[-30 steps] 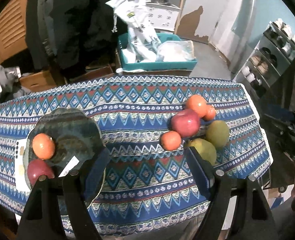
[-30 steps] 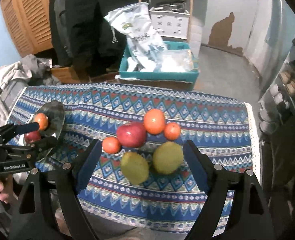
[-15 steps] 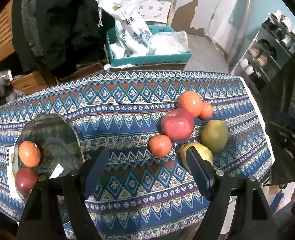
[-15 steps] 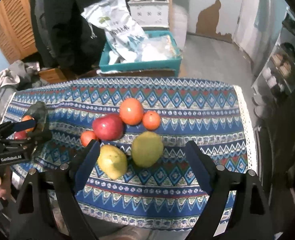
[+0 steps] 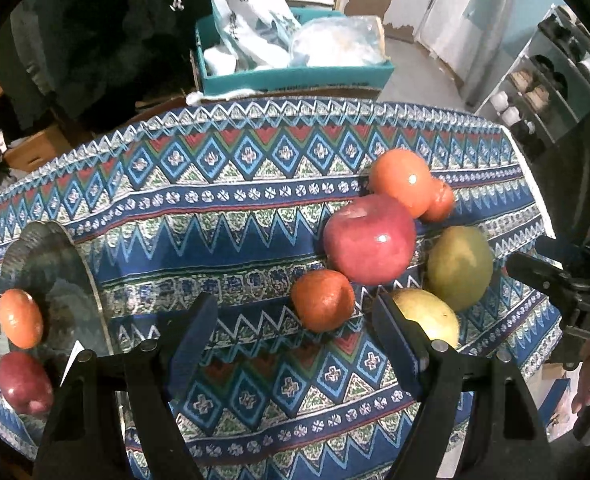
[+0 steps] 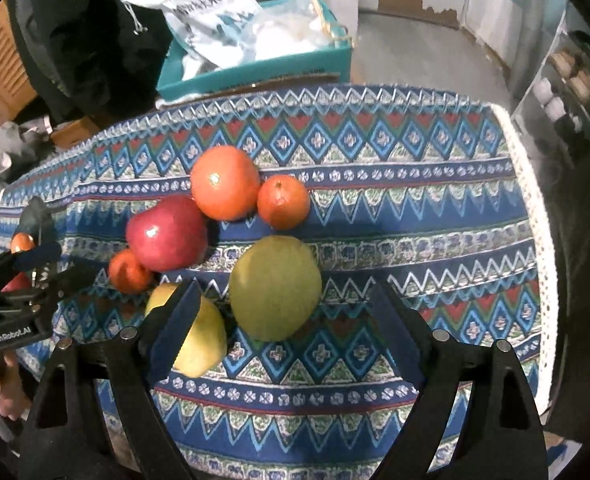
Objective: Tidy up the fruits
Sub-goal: 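Move both tools back to the fruit cluster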
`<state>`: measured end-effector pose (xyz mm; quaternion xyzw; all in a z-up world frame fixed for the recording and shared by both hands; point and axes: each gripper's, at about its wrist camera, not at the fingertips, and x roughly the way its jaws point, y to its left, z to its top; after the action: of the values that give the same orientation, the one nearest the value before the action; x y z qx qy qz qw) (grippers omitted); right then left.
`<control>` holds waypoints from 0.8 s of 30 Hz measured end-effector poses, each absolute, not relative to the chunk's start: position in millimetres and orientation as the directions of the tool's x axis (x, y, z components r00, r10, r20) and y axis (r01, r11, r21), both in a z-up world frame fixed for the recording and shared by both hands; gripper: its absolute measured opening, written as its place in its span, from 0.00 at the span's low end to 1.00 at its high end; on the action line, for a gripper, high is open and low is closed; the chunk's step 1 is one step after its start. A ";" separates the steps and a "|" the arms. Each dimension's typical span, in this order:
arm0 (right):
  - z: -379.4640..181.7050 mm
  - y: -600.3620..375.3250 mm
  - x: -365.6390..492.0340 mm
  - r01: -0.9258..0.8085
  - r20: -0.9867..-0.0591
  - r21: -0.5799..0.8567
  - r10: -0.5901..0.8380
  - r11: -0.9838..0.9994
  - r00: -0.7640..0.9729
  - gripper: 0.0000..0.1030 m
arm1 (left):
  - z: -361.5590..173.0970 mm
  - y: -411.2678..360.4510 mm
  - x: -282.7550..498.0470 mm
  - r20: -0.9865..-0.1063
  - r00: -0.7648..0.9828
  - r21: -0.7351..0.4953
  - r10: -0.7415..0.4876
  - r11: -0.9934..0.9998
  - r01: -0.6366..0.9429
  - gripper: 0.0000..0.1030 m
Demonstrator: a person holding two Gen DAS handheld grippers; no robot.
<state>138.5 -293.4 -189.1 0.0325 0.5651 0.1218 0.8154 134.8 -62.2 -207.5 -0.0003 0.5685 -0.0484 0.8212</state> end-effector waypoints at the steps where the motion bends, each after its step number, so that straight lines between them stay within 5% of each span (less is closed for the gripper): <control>1: -193.3 -293.1 141.8 -0.161 -0.916 0.194 0.237 0.968 0.325 0.84 | -210.6 -61.8 136.4 -0.936 0.343 -0.058 -0.081 0.995 0.078 0.78; 17: -253.6 -279.5 169.7 -0.154 -0.940 0.239 0.269 0.959 0.212 0.84 | -258.5 -66.1 149.3 -0.964 0.237 -0.110 -0.121 0.992 0.058 0.78; 21: -261.1 -272.7 172.9 -0.157 -0.931 0.286 0.313 0.945 0.189 0.69 | -264.3 -70.4 151.3 -0.964 0.232 -0.115 -0.129 0.991 0.075 0.79; 24: -261.2 -269.0 173.2 -0.179 -0.930 0.272 0.306 0.945 0.205 0.68 | -267.3 -74.8 149.6 -0.961 0.246 -0.106 -0.124 0.991 0.088 0.78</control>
<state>173.2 -269.0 -261.2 0.0520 0.6107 0.1568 0.7745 149.6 -74.8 -267.3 -0.0149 0.6105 -0.0672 0.7890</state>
